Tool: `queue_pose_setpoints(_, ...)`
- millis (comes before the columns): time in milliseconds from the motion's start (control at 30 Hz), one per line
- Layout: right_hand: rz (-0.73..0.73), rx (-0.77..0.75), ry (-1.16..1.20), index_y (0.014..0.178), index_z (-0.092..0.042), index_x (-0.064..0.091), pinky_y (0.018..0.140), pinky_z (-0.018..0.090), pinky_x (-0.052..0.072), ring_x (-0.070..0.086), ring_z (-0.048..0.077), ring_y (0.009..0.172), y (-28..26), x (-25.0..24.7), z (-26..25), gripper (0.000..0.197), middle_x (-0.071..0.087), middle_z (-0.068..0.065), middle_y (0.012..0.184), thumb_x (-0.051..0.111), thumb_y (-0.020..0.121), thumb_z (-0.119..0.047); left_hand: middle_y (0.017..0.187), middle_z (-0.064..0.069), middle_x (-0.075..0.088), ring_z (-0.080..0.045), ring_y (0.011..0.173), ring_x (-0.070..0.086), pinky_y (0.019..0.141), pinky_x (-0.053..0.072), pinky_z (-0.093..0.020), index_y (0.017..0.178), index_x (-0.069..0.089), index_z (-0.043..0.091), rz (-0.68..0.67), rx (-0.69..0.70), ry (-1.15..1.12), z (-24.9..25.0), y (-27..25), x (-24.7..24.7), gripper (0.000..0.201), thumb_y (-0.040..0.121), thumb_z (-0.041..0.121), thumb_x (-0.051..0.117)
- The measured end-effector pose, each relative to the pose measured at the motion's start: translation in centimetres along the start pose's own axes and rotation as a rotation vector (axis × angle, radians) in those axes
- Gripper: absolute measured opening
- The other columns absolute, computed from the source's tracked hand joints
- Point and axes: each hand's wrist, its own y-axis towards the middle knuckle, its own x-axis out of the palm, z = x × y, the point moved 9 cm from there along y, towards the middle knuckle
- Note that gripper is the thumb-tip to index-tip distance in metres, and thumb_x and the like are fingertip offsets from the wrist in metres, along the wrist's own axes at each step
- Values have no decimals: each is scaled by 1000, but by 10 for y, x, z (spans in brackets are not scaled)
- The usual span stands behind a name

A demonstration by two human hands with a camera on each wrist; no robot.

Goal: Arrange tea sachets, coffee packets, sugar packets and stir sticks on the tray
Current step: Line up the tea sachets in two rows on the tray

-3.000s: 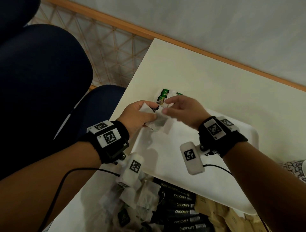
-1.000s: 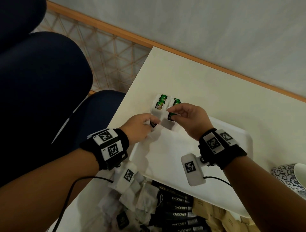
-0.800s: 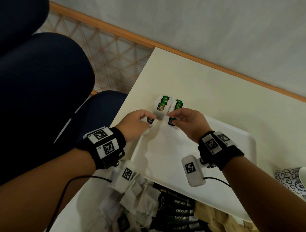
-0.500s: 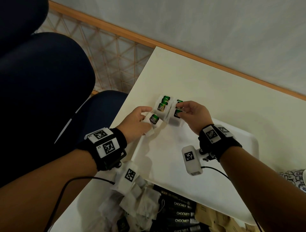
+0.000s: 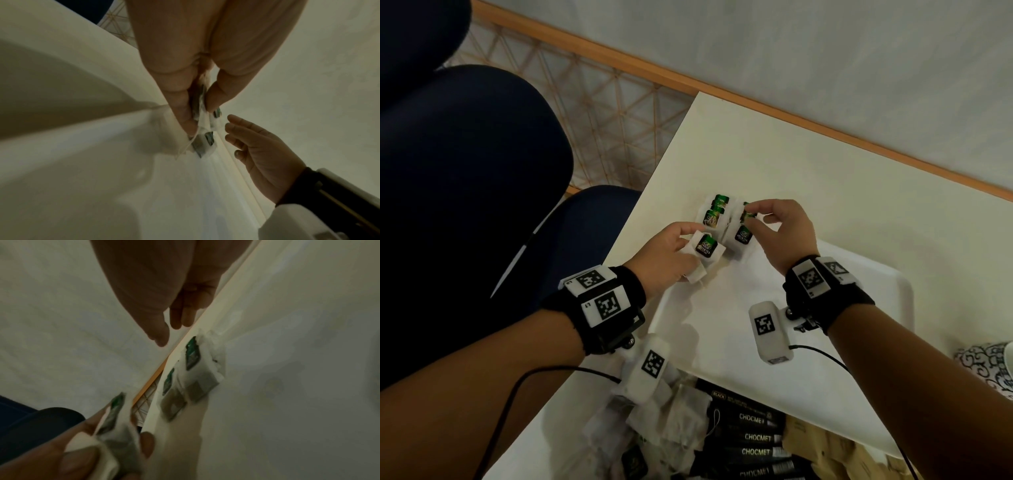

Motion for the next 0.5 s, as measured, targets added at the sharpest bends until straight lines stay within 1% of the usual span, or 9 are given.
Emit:
queue_pose_setpoints(67,-51,2,76,91,-31,68,66,-1,37,58,-6,78,-5,2,-12,7,63,-10,96,66,86,-26,100,2,59,-10,86,61,72,54,-30,127,52,22,-10,0,-16,0,0,2,52,87,-10,49)
queue_pose_setpoints(100,-141,24,122,91,-29,69,64,0,39,58,-9,73,-10,10,-16,5,66,-12,90,66,86,-30,104,-1,59,-14,89,61,74,55,-32,128,51,22,-10,3,-23,0,0,3,52,87,-10,50)
queue_pose_setpoints(167,-355,60,108,96,-28,69,65,5,44,60,-10,71,-21,32,-19,17,68,-14,84,68,83,-40,108,-2,60,-17,93,62,78,55,-35,128,50,23,-7,6,-35,-1,2,4,51,87,-7,54)
queue_pose_setpoints(233,-449,75,64,90,-30,69,66,10,46,60,-7,68,-29,45,-18,12,67,-15,77,71,81,-38,106,-1,61,-18,94,64,82,55,-37,126,51,25,-3,10,-38,0,2,4,49,86,-4,58)
queue_pose_setpoints(267,-440,74,80,83,-31,68,63,11,45,58,-7,63,-29,46,-20,5,66,-15,71,72,82,-33,104,-1,62,-19,94,64,83,55,-37,125,51,25,-2,7,-42,0,1,4,48,86,-4,59)
queue_pose_setpoints(333,-358,80,165,75,-29,67,59,14,45,56,-3,56,-25,41,-21,11,65,-12,65,72,83,-23,105,-6,63,-23,97,65,84,56,-39,121,51,24,9,-4,-50,-3,1,1,46,86,-4,59)
queue_pose_setpoints(400,-274,86,222,75,-28,66,56,14,43,55,0,53,-19,32,-21,15,63,-7,65,71,84,-17,109,-10,63,-27,102,65,79,57,-34,119,50,21,40,-14,-62,-6,1,-6,42,88,-5,57)
queue_pose_setpoints(467,-253,74,181,80,-28,66,60,16,43,59,6,61,-16,28,-23,13,65,-2,72,70,84,-17,106,-8,62,-26,100,65,71,55,-27,118,51,18,102,-5,-72,-7,1,-19,36,90,-5,52)
queue_pose_setpoints(500,-273,65,128,84,-27,68,62,17,44,60,8,65,-15,30,-23,10,67,-1,75,70,85,-17,104,-7,62,-24,97,65,70,56,-26,115,53,18,136,2,-79,-6,1,-25,32,92,-4,51)
